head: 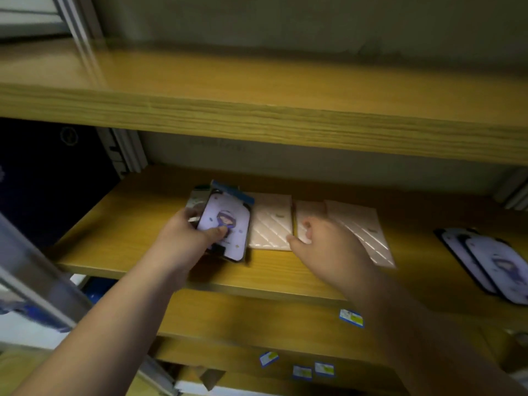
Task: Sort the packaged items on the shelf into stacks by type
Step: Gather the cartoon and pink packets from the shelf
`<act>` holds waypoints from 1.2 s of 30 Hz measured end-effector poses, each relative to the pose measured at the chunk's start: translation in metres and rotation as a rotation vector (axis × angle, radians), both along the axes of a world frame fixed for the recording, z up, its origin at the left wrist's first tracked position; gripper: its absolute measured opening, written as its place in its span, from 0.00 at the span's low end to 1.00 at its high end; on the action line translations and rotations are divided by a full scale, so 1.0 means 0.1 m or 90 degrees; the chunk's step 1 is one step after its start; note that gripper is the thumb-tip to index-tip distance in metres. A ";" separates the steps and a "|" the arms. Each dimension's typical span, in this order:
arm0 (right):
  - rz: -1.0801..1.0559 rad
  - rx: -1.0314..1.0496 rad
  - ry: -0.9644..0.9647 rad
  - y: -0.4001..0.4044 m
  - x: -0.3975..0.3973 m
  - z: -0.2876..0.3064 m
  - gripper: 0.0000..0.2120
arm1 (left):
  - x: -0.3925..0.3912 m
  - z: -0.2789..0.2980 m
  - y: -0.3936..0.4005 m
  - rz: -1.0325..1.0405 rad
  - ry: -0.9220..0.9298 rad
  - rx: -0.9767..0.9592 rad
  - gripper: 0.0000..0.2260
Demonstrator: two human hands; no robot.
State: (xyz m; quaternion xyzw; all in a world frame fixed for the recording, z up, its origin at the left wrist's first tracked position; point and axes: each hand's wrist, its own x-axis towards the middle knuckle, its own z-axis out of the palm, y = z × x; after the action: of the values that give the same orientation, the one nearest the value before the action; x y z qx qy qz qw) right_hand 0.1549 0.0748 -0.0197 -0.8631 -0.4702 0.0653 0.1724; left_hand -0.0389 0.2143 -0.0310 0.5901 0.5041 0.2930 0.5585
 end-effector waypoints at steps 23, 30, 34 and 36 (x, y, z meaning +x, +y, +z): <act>-0.113 0.229 0.592 0.44 -0.10 0.04 0.06 | -0.41 0.09 -0.28 0.086 -0.346 -0.138 0.09; -0.144 0.431 0.667 -0.49 0.31 0.14 0.08 | -0.12 0.17 -0.52 0.014 -0.322 -0.153 0.12; -0.243 0.506 0.781 -0.94 0.57 0.20 0.19 | 0.12 0.22 -0.83 -0.045 -0.274 -0.122 0.10; -0.250 0.476 0.735 -1.26 0.62 0.16 0.31 | 0.26 0.24 -1.03 -0.076 -0.238 -0.100 0.08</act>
State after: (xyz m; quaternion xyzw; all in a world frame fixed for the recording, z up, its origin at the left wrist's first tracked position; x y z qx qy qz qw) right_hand 0.2172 -0.0516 -0.0035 -0.6424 -0.1303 0.3139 0.6869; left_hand -0.0133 0.1117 -0.0069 0.5089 0.3772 0.3236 0.7028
